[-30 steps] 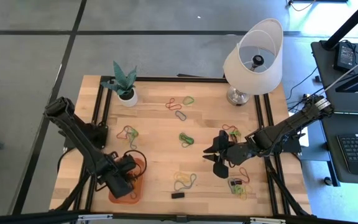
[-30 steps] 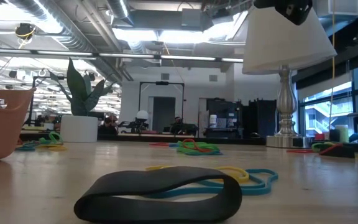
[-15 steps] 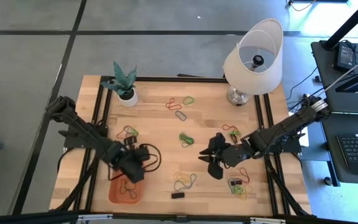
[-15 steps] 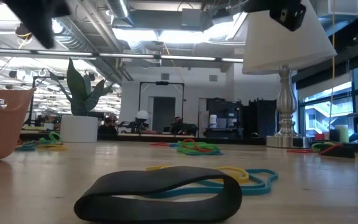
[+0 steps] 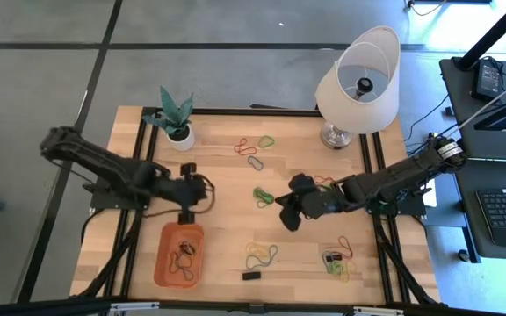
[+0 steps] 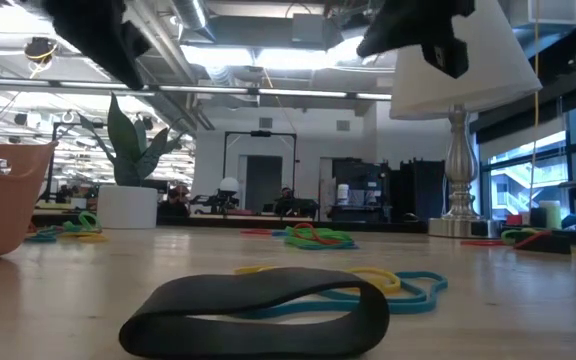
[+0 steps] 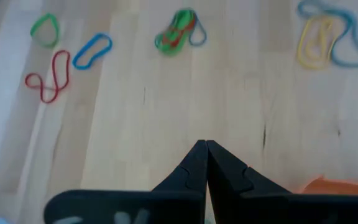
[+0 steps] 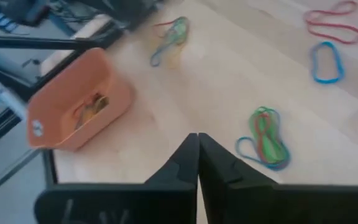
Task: Pick and place rubber bands into bin
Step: Put the green rubber band into the orange bin
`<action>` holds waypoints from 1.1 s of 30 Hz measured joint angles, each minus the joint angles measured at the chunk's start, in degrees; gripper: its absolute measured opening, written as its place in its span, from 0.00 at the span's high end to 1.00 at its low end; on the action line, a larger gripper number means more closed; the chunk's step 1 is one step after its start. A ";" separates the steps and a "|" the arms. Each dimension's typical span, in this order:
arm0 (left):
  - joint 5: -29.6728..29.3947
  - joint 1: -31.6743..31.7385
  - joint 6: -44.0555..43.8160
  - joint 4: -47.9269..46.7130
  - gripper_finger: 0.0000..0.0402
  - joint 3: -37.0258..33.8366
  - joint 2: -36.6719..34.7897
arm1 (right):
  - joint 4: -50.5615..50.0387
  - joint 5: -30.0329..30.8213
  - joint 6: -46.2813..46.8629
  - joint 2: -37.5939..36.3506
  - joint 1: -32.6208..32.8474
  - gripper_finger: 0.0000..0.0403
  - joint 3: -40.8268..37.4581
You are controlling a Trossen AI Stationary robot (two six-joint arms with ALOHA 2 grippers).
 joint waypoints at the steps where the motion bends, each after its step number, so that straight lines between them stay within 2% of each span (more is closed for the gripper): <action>1: 0.80 0.92 0.55 1.93 1.00 -2.09 -2.59 | -1.06 -0.44 1.04 0.00 -0.82 0.98 0.04; 5: 3.33 3.62 1.34 8.02 1.00 -8.49 -11.51 | -12.47 -2.78 5.22 0.35 -4.36 0.99 3.28; 7: 3.65 4.47 1.37 10.24 1.00 -10.63 -15.14 | -21.39 -3.74 8.16 0.50 -6.04 0.99 5.30; 12: 4.00 5.54 2.52 13.85 1.00 -13.53 -21.13 | -34.77 -5.95 15.37 0.85 -10.04 0.99 8.64; 17: 4.71 5.56 6.98 13.81 1.00 -15.14 -24.61 | -30.40 -8.24 14.01 2.12 -13.07 0.99 8.83; 21: 4.68 5.58 7.35 13.57 1.00 -15.96 -26.81 | -26.01 -9.81 10.54 5.90 -14.01 0.99 10.15; 33: 3.27 5.58 7.11 13.05 1.00 -16.00 -28.20 | -33.70 -15.89 -3.12 24.21 -18.42 0.98 29.45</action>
